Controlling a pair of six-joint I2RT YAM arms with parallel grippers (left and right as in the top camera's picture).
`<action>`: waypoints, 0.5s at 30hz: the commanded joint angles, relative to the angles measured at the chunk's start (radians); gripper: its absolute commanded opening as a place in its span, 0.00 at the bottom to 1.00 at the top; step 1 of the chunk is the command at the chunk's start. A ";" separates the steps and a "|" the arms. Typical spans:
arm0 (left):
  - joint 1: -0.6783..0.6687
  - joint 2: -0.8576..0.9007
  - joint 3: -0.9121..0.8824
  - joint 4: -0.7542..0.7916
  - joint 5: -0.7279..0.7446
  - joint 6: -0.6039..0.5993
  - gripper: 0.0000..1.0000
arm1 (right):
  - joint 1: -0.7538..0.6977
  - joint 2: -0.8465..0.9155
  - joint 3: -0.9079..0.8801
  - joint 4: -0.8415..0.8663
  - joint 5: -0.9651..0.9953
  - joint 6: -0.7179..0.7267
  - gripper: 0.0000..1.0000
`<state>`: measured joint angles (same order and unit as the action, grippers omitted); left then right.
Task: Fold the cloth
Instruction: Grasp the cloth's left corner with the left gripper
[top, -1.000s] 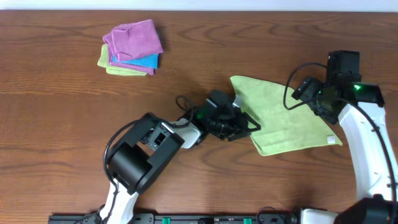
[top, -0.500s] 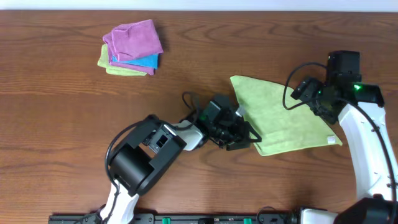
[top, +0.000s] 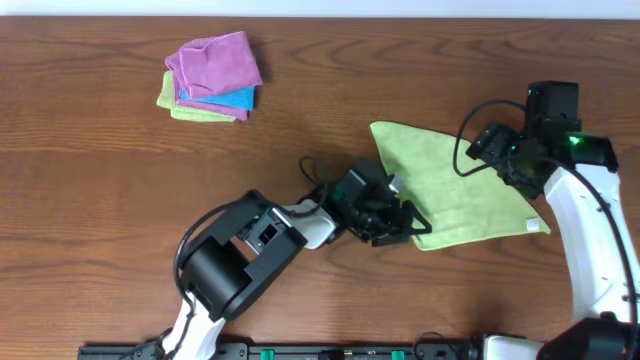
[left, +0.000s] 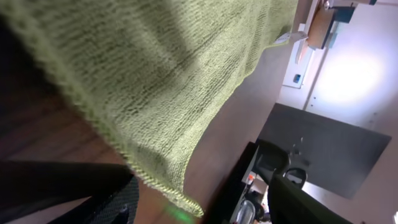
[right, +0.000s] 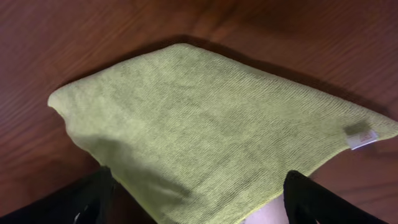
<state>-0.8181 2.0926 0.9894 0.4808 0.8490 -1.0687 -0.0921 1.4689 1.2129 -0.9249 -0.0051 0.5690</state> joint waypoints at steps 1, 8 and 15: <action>-0.007 0.028 -0.005 -0.037 -0.090 0.006 0.68 | -0.007 -0.006 0.021 0.001 -0.016 -0.009 0.88; -0.023 0.047 -0.005 -0.046 -0.151 0.006 0.67 | -0.006 -0.006 0.021 0.002 -0.030 -0.009 0.88; -0.027 0.100 -0.005 -0.003 -0.150 -0.058 0.62 | -0.006 -0.006 0.021 0.002 -0.038 -0.009 0.88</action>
<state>-0.8417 2.1113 1.0077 0.5076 0.7895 -1.1000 -0.0921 1.4689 1.2129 -0.9230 -0.0322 0.5690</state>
